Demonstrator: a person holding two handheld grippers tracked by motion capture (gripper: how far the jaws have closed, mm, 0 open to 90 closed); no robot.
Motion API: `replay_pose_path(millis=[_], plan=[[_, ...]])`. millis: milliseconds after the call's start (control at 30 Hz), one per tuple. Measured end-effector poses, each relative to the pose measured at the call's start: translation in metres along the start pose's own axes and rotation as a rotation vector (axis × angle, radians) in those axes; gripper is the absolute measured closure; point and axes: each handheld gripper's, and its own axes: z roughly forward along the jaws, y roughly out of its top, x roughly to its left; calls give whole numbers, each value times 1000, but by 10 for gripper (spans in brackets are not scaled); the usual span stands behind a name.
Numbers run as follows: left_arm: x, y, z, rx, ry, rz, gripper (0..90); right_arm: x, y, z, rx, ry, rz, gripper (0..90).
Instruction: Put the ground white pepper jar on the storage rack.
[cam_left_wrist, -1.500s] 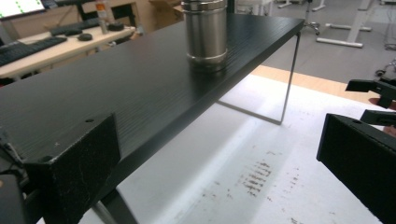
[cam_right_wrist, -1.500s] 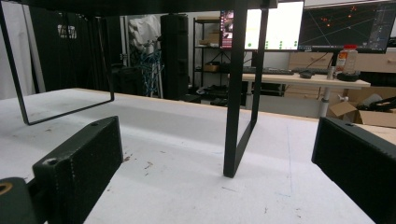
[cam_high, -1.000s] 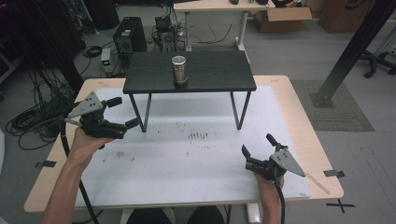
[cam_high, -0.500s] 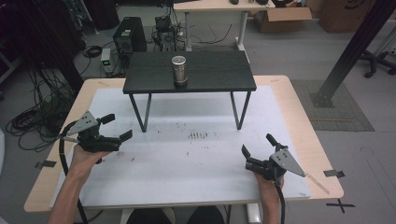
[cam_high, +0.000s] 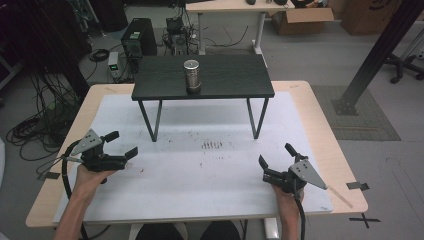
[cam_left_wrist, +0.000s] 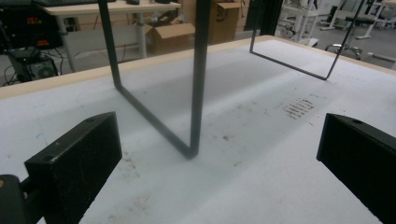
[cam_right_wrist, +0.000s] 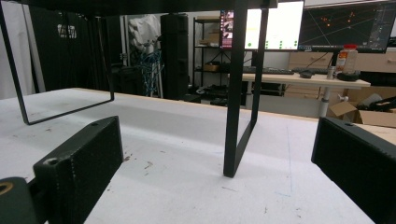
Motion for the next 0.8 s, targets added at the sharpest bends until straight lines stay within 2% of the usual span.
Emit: replay_pose_path(millis=[333,600,733,800], plan=[[3,-24,-12,-53,48,-24,4,0,0,0,0,0,0,19],[3,-41,-20,-93,98,-3,4,0,0,0,1,0,1,20],[1,-48,-23,-127,112,2,4,0,0,0,2,0,1,19],[0,-51,-26,-160,122,8,5,0,0,0,1,0,0,19]])
